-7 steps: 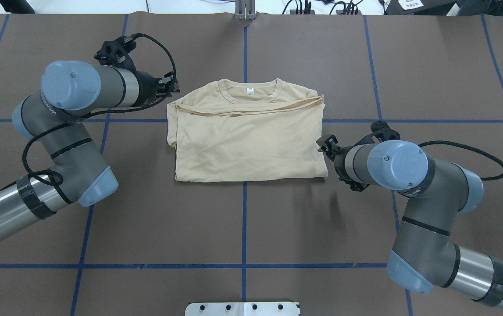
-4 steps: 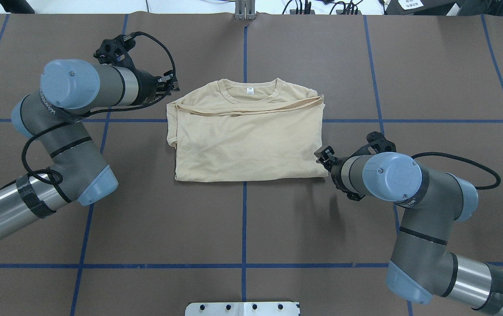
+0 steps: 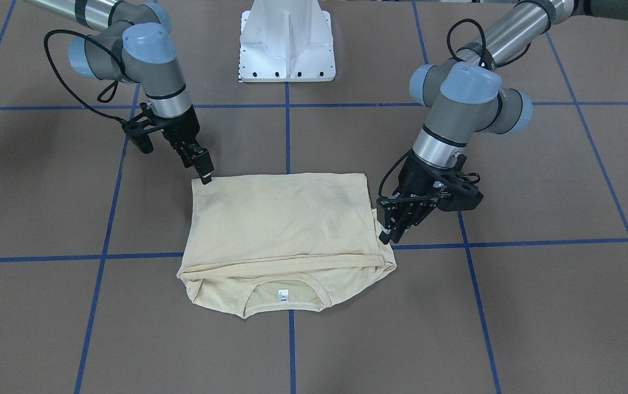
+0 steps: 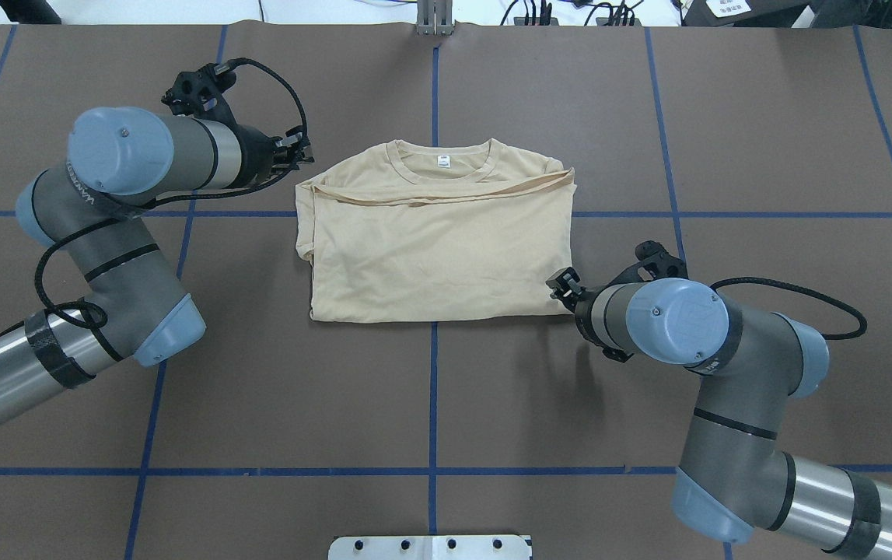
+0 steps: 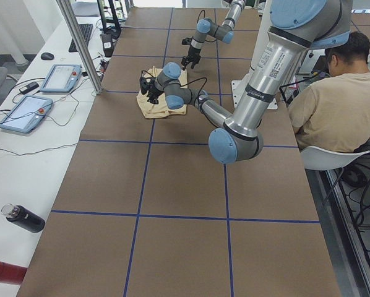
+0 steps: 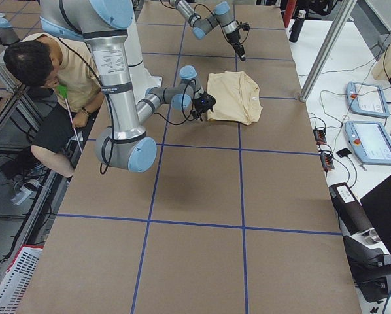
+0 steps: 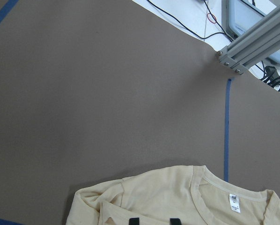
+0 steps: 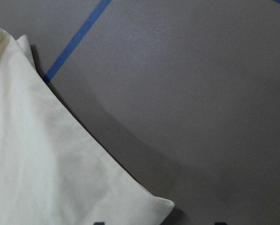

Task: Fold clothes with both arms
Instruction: 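Grasp the side edge with the right gripper and pull it toward the robot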

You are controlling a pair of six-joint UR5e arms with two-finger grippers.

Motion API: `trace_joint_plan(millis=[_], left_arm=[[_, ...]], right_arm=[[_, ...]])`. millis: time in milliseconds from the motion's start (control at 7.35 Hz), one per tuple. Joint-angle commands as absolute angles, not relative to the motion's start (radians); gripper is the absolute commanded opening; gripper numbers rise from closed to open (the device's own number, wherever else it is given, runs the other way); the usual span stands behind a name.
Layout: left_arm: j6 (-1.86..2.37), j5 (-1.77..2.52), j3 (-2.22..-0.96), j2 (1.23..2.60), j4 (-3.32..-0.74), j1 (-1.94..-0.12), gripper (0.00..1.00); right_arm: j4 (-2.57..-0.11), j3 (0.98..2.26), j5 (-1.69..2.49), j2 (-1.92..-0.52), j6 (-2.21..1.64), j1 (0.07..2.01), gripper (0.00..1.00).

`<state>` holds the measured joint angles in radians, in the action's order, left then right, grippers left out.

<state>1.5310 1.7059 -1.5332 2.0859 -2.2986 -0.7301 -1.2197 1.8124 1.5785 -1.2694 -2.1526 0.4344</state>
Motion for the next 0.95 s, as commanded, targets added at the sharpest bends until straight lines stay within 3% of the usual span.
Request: trace_joint_plan(millis=[0,272,817], left_arm=[[1.532,1.706,-1.535,2.08,-2.298,-0.73,0.33],[1.532,1.704,-1.537,2.077,-2.298,-0.73,0.33],[1.532,1.683,-1.54,2.065,-2.298,-0.732,0.33]], right_arm=[[-1.22,1.801,1.577,-1.258,-2.152,0.436,0.66],[-1.22,1.801,1.578,-1.259,-2.152,0.439,0.0],[-1.221,1.824,1.589,-1.259,-2.151,0.468,0.0]])
